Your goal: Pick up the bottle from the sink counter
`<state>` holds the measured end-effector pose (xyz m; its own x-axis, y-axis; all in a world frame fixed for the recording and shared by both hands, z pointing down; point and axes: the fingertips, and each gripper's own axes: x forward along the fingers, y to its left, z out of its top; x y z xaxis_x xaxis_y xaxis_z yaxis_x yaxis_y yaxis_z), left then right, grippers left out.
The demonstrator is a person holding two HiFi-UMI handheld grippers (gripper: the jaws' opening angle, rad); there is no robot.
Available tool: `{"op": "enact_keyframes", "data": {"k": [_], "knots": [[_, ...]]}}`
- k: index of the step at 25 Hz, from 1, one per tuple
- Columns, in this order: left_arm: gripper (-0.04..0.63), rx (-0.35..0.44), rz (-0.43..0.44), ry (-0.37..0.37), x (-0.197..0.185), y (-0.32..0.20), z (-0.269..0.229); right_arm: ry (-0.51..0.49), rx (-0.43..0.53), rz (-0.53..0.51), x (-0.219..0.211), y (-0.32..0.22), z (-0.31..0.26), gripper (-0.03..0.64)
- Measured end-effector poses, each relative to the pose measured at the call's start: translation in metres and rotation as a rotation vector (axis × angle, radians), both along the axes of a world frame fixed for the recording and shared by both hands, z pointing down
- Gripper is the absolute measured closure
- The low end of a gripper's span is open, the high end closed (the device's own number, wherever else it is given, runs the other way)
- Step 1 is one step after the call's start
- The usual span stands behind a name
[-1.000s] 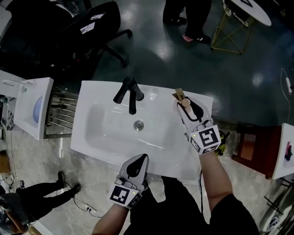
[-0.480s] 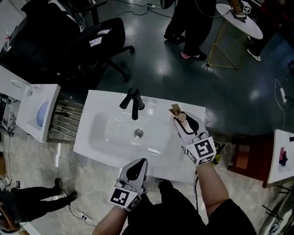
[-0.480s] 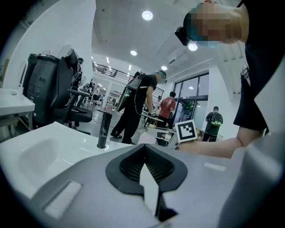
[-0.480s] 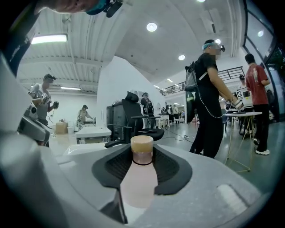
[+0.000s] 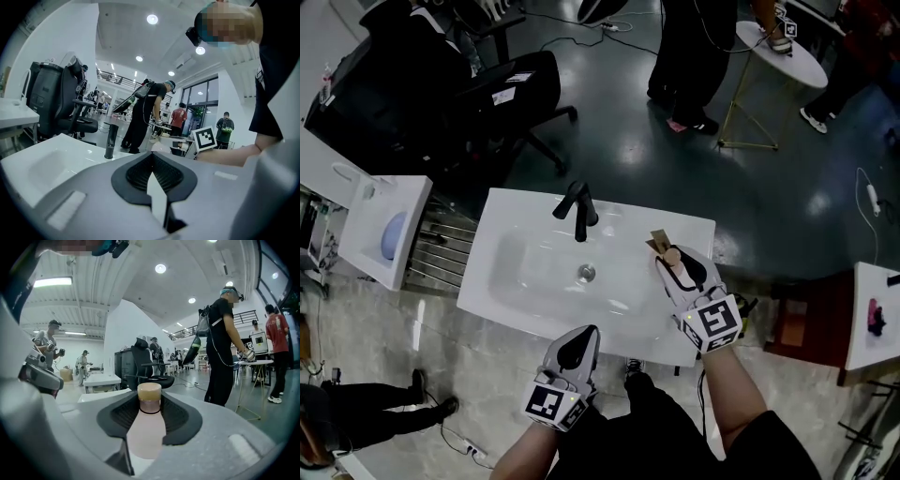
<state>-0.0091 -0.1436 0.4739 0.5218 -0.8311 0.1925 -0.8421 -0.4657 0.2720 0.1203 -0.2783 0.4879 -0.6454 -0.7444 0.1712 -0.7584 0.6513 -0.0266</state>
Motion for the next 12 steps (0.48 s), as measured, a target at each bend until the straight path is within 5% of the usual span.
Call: {"op": "enact_keyframes", "data": {"k": [12], "knots": [[0.592, 0.041, 0.075, -0.011, -0.051, 0.048, -0.012, 0.026, 0.027, 0.066, -0.039, 0.073, -0.026, 0.479]]}}
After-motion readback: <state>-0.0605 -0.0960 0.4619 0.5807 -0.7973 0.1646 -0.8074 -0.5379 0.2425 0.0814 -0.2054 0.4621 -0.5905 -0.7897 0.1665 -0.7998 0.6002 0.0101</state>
